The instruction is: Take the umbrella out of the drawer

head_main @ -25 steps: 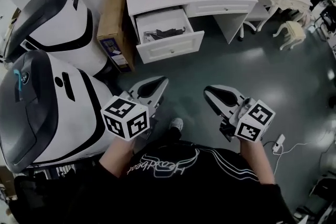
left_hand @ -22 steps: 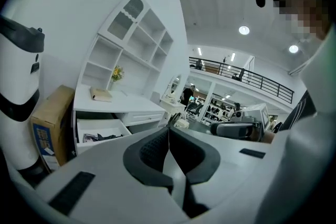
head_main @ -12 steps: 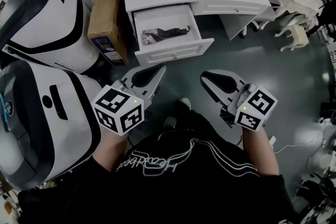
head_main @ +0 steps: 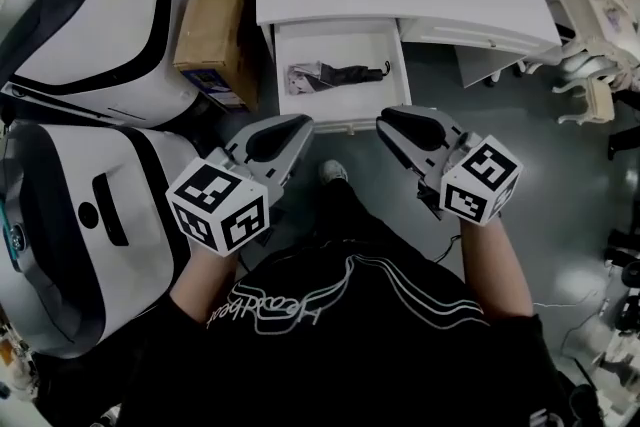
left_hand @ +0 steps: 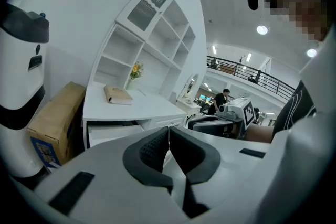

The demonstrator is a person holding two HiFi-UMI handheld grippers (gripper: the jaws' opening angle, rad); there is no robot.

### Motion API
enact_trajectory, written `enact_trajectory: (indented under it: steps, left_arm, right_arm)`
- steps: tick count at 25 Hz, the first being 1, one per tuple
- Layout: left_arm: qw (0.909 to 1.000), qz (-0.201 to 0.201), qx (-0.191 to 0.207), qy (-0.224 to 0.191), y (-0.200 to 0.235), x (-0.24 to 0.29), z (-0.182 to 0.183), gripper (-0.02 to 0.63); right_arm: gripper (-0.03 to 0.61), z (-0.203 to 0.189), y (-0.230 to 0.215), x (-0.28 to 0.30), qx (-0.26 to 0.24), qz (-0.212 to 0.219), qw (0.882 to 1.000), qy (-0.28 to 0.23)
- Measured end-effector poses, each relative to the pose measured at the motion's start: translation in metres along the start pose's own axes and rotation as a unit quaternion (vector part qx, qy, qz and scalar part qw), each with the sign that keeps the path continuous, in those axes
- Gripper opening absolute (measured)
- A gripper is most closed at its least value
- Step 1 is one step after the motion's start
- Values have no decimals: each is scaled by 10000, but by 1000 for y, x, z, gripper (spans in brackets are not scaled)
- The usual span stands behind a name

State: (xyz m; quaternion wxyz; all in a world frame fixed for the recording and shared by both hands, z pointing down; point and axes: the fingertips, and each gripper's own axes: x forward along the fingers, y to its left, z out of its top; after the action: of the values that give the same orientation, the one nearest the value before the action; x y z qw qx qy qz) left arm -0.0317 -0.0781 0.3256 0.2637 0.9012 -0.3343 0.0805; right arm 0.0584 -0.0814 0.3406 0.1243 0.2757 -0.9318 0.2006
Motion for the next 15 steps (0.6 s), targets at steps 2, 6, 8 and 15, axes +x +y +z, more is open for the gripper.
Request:
enact_trajectory:
  steps: [2, 6, 8, 15]
  left_arm:
    - [9999, 86, -133, 19, 24, 19, 10, 23]
    - [9989, 334, -331, 26, 75, 52, 26, 23]
    - [9978, 445, -480, 53, 97, 65, 29, 23]
    - [9930, 753, -860, 306, 156, 99, 19, 23]
  right_arm:
    - [57, 5, -28, 20, -108, 74, 9998, 155]
    - [58, 6, -82, 59, -574, 225, 9958, 682]
    - [81, 1, -104, 78, -732, 355, 9921, 955]
    - [207, -37, -159, 147, -1679, 847, 9650, 1830]
